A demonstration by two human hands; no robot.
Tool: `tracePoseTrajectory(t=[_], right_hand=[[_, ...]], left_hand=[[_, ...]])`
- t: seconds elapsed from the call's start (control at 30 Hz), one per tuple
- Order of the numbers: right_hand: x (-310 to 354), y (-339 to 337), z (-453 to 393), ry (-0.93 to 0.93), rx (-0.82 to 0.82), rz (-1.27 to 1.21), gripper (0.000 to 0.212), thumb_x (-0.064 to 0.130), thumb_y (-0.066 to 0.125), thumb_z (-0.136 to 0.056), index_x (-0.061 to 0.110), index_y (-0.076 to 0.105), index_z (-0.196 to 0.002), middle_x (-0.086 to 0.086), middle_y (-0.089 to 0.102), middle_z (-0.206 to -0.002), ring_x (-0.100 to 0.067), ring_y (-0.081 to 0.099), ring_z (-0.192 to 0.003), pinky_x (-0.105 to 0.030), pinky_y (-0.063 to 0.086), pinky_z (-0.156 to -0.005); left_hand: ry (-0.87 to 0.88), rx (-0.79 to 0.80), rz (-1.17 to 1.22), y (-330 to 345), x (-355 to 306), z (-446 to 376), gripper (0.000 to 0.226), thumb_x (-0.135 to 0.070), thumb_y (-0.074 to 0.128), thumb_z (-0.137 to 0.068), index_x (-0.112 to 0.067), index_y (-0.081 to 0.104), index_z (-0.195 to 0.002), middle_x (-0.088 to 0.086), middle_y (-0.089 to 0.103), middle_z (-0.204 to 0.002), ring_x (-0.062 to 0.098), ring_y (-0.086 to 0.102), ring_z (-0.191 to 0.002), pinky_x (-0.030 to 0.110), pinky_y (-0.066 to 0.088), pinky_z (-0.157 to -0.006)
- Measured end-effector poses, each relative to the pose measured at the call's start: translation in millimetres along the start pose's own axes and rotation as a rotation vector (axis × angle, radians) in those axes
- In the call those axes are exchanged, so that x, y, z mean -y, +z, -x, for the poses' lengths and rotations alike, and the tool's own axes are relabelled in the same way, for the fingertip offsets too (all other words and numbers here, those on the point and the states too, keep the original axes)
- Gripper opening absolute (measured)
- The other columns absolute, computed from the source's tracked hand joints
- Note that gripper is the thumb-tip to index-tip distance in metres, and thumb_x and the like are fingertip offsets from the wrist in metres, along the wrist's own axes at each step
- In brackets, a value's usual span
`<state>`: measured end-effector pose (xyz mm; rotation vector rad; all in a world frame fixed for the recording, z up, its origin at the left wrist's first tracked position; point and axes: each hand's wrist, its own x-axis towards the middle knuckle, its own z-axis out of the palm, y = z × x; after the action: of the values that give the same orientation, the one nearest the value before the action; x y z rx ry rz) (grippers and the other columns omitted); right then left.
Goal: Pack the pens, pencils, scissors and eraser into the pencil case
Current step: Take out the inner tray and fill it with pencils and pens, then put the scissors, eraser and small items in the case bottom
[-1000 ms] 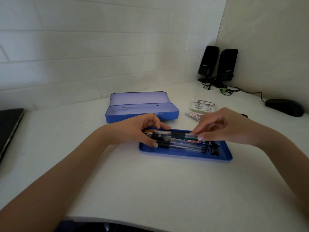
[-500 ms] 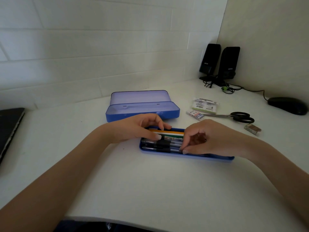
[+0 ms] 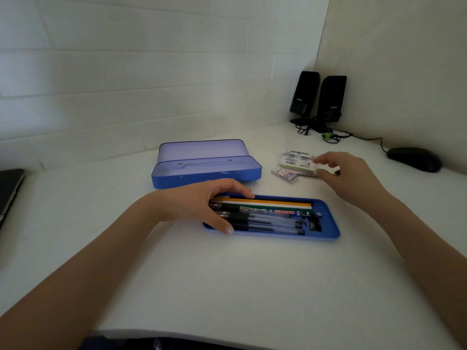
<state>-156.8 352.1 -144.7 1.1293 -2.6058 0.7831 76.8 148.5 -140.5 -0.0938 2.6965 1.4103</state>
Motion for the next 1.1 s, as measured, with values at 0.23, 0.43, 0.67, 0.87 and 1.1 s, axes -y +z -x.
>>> tracePoseTrajectory(t=[0.23, 0.43, 0.67, 0.87, 1.1], right_hand=[[-24.9, 3.1, -3.6, 0.159, 0.084, 0.085, 0.027, 0.021, 0.051, -0.092, 0.027, 0.063, -0.115, -0.003, 0.063, -0.122, -0.023, 0.057, -0.110, -0.040, 0.044, -0.093], [-28.9, 5.9, -6.3, 0.178, 0.035, 0.086, 0.023, 0.016, 0.051, -0.091, 0.030, 0.068, -0.097, 0.001, 0.066, -0.112, -0.021, 0.058, -0.104, -0.047, 0.045, -0.092], [-21.4, 7.6, -5.8, 0.122, -0.063, 0.169, 0.021, 0.020, 0.051, -0.092, 0.027, 0.068, -0.102, -0.001, 0.067, -0.110, -0.023, 0.054, -0.106, -0.042, 0.036, -0.092], [42.6, 6.4, 9.4, -0.205, 0.003, -0.323, 0.027, 0.017, 0.053, -0.093, 0.026, 0.064, -0.116, 0.010, 0.059, -0.112, -0.004, 0.054, -0.085, -0.006, 0.041, -0.075], [100.0, 41.5, 0.7, -0.360, 0.245, -0.005, 0.024, 0.034, 0.056, -0.089, 0.031, 0.063, -0.111, 0.002, 0.063, -0.109, -0.018, 0.057, -0.096, -0.032, 0.046, -0.079]], left_hand=[[-0.001, -0.053, -0.046, 5.1, -2.7, 1.5, 0.066, -0.017, 0.083, -0.067, -0.045, 0.052, -0.118, -0.018, 0.052, -0.130, 0.003, 0.053, -0.116, 0.023, 0.050, -0.094], [-0.002, -0.092, -0.100, 9.2, 0.3, -1.8, 0.083, -0.035, 0.084, -0.054, -0.053, 0.042, -0.123, -0.026, 0.049, -0.128, -0.005, 0.049, -0.119, 0.023, 0.043, -0.103], [0.020, -0.199, -0.226, 21.6, 2.0, -4.6, 0.106, -0.045, 0.085, -0.051, -0.051, 0.025, -0.138, -0.022, 0.050, -0.126, 0.002, 0.047, -0.120, 0.030, 0.039, -0.106], [0.039, -0.259, -0.268, 22.2, 2.0, -3.0, 0.090, -0.041, 0.086, -0.057, -0.054, 0.034, -0.129, -0.028, 0.048, -0.115, -0.008, 0.042, -0.112, 0.015, 0.037, -0.095], [0.100, -0.313, -0.350, 24.8, 1.9, -3.3, 0.066, -0.044, 0.082, -0.061, -0.044, 0.049, -0.118, -0.026, 0.055, -0.111, 0.001, 0.046, -0.109, 0.013, 0.037, -0.092]])
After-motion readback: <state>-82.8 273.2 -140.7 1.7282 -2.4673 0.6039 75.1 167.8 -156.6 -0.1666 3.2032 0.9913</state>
